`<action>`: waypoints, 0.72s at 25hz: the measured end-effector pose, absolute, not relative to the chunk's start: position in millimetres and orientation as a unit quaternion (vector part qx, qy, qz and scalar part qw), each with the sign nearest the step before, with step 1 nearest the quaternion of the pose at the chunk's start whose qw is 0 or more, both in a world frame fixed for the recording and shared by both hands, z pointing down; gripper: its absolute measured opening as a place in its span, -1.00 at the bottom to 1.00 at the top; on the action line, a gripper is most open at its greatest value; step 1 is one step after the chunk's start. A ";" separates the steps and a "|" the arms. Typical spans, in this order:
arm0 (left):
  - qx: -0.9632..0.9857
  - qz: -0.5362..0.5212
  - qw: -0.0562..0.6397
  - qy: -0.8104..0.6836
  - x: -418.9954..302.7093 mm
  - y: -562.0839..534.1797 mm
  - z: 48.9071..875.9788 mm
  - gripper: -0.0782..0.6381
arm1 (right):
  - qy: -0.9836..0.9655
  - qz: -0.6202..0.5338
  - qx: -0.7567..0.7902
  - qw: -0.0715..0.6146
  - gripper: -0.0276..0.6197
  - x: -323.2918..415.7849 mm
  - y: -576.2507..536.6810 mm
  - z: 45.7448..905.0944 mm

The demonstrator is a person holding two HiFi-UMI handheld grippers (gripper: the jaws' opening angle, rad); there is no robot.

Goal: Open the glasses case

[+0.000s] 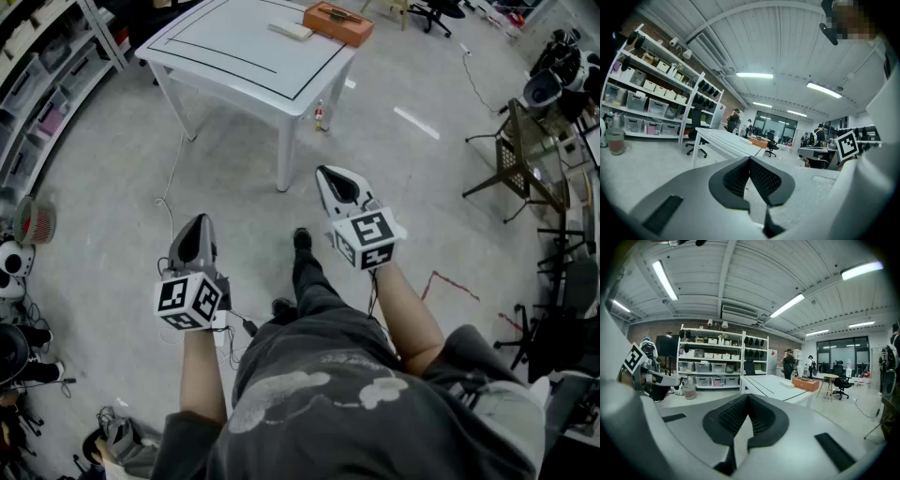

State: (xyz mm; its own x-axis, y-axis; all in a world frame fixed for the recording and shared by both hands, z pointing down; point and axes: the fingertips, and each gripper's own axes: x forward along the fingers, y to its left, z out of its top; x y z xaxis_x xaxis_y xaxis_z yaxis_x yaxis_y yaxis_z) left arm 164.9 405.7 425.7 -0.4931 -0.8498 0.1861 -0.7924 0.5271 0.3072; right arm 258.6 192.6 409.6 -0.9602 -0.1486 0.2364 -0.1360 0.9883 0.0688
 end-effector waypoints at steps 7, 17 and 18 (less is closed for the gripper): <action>0.480 -0.084 0.155 -0.859 161.8 396.2 425.8 -0.78 | -0.990 -0.019 0.068 0.119 -0.92 250.9 189.2 413.5; 0.475 -0.081 0.175 -0.858 126.3 359.1 441.7 -0.78 | -0.992 -0.028 0.073 0.097 -0.91 213.2 144.1 421.8; 0.475 -0.078 0.175 -0.859 119.2 351.7 441.5 -0.78 | -0.992 -0.024 0.075 0.095 -0.91 207.0 135.1 422.2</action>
State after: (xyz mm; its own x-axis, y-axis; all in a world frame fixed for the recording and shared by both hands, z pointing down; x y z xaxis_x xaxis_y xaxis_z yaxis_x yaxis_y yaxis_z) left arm 119.2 351.7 441.5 -0.4873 -0.8435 0.2261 -0.7888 0.5362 0.3005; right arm 207.0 135.1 422.2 -0.9710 -0.1525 0.1842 -0.1434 0.9877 0.0618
